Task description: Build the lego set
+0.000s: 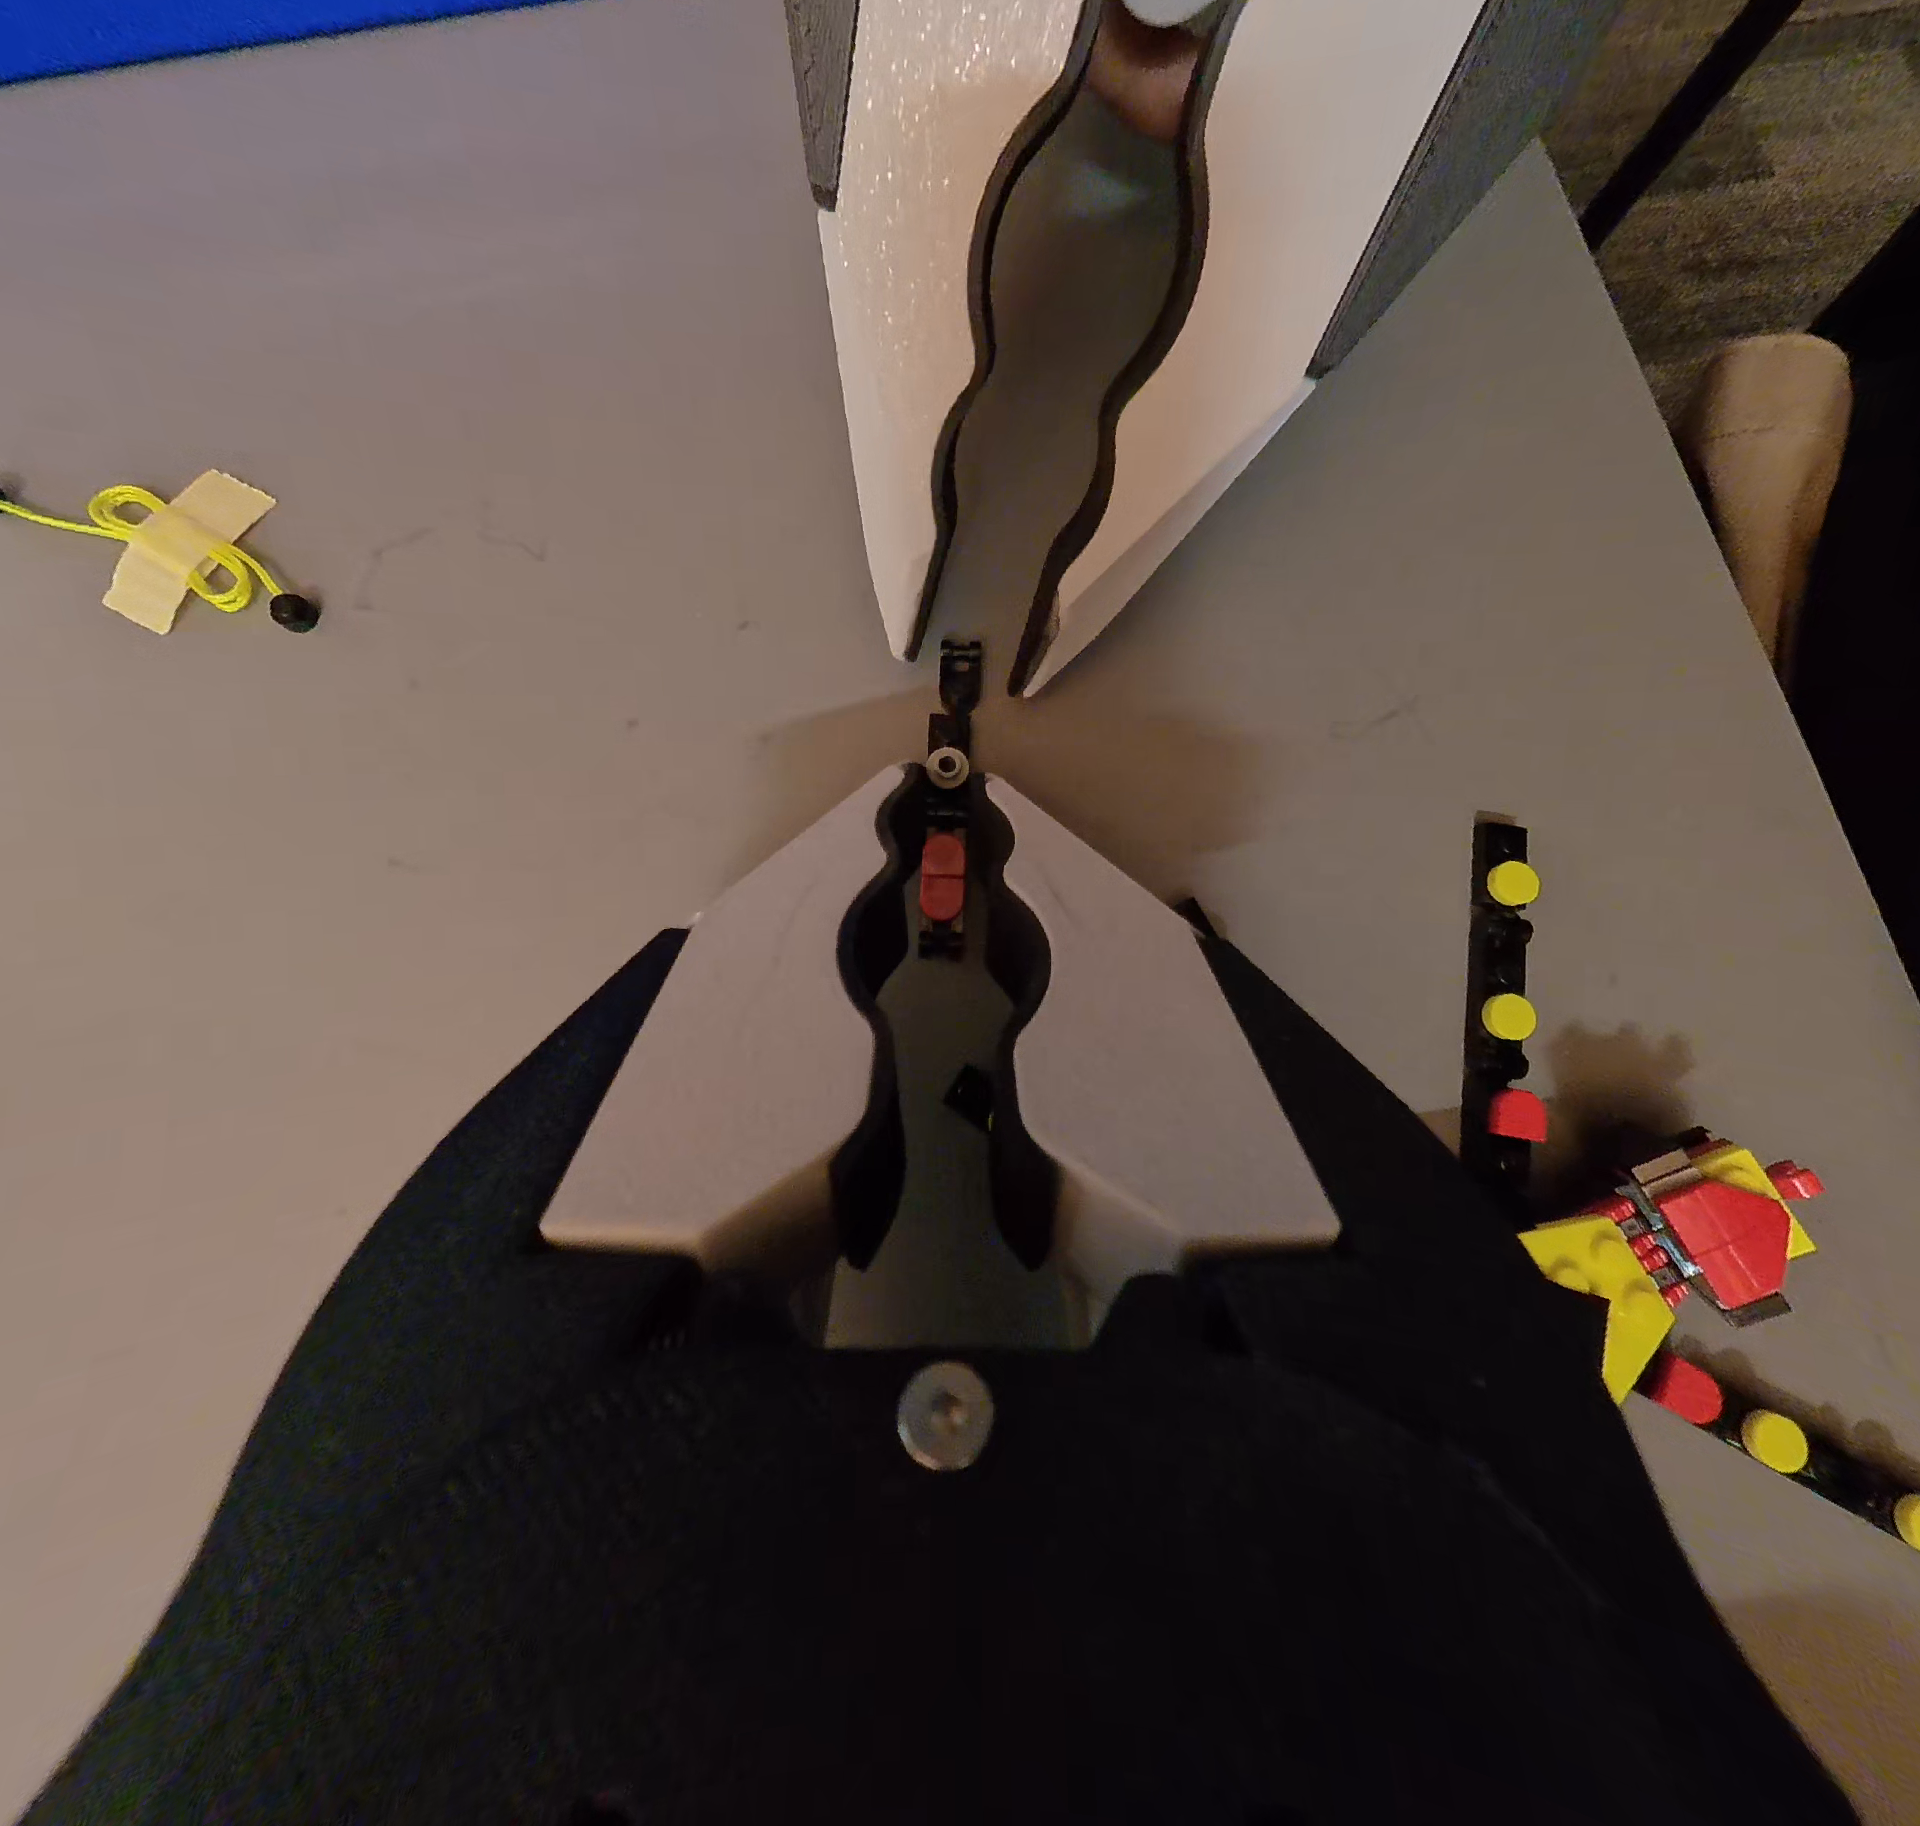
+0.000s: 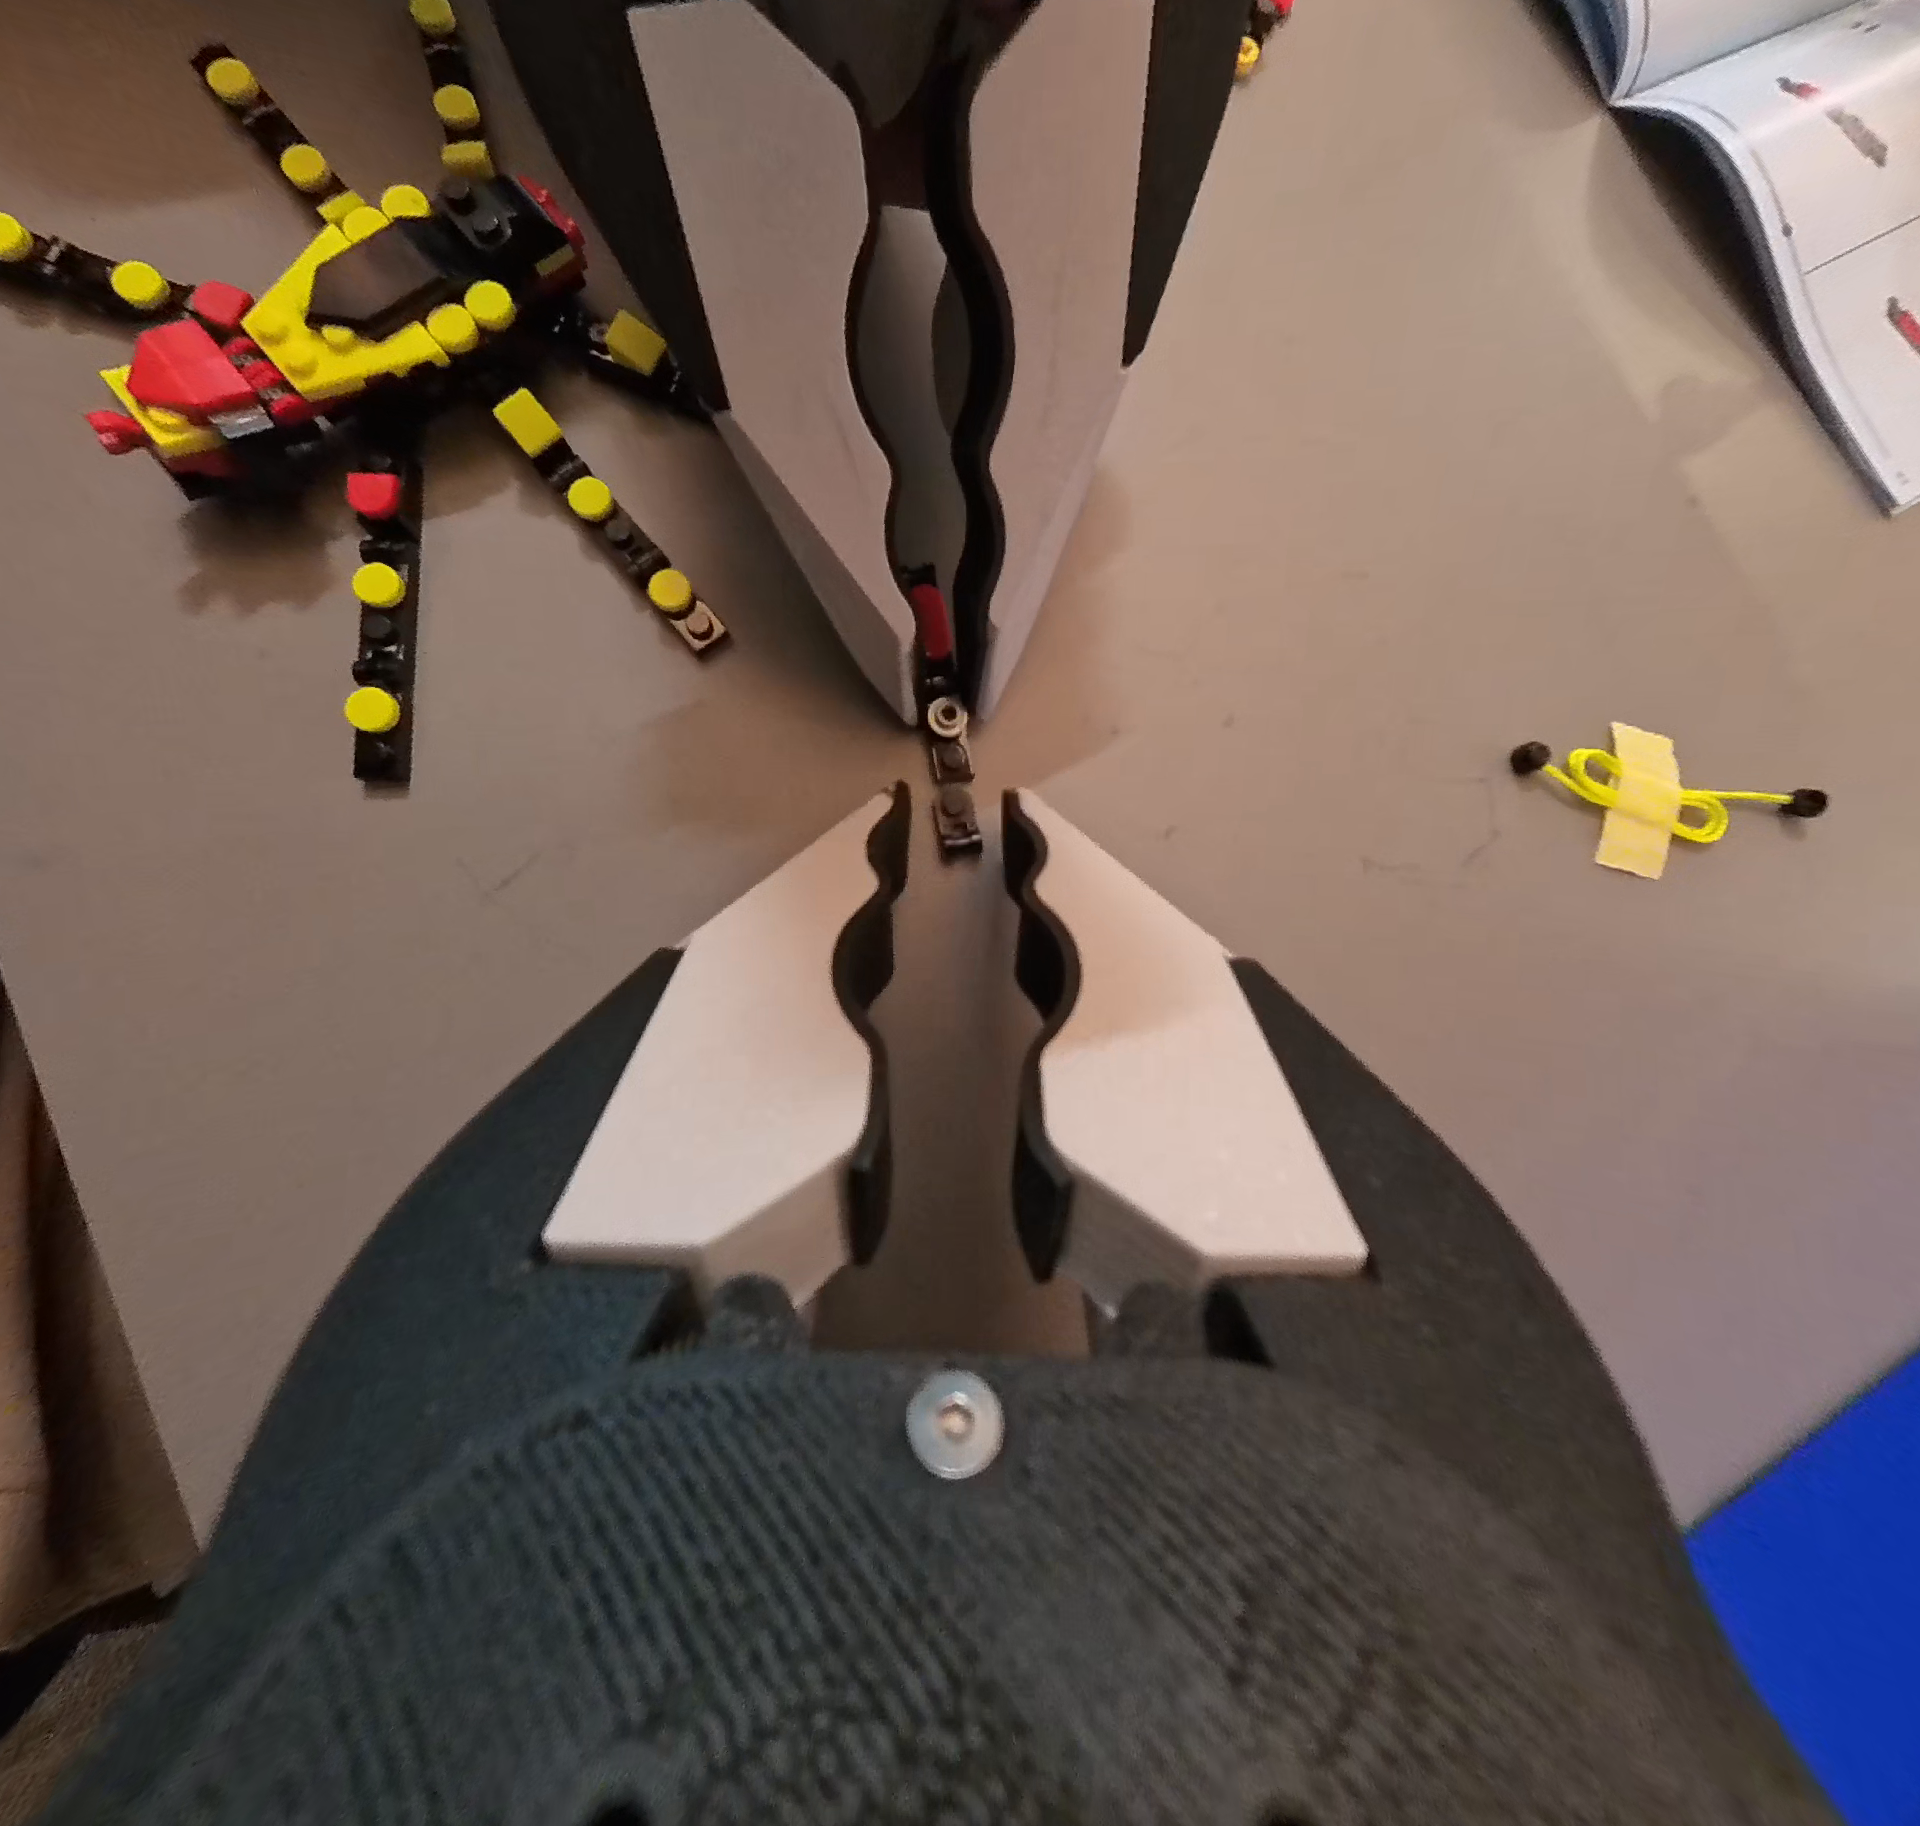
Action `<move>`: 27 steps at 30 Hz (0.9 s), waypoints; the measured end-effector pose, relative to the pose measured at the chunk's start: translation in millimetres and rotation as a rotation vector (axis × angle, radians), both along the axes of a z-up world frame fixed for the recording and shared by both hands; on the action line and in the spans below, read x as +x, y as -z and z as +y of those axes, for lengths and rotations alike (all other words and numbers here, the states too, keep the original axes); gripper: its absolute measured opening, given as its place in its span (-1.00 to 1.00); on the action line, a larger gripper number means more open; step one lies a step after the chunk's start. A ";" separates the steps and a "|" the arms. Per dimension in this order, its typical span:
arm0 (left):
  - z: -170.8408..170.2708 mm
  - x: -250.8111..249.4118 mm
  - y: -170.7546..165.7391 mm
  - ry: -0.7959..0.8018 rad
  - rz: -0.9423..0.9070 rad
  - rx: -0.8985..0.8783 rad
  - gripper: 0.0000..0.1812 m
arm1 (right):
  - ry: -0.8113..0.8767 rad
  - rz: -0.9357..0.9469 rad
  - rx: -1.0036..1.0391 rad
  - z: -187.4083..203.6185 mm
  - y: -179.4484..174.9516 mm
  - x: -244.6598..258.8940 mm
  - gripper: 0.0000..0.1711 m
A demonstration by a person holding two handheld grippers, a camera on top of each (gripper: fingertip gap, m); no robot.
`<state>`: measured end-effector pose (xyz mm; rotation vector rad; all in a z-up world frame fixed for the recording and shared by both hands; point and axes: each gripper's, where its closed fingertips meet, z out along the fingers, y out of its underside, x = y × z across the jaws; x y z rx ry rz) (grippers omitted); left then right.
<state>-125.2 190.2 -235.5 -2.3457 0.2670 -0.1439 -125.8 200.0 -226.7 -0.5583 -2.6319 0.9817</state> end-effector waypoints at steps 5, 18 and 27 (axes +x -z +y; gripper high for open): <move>0.0 0.0 0.0 -0.001 -0.006 0.003 -0.92 | -0.023 -0.013 -0.007 -1.8 1.1 0.2 -0.83; 0.1 -0.2 0.0 0.002 0.000 0.003 -0.92 | -0.047 -0.031 -0.002 -0.9 5.9 -1.8 -0.94; 0.1 -0.3 0.1 0.002 -0.005 0.005 -0.92 | -0.067 -0.033 -0.030 -7.6 1.8 -3.7 -0.95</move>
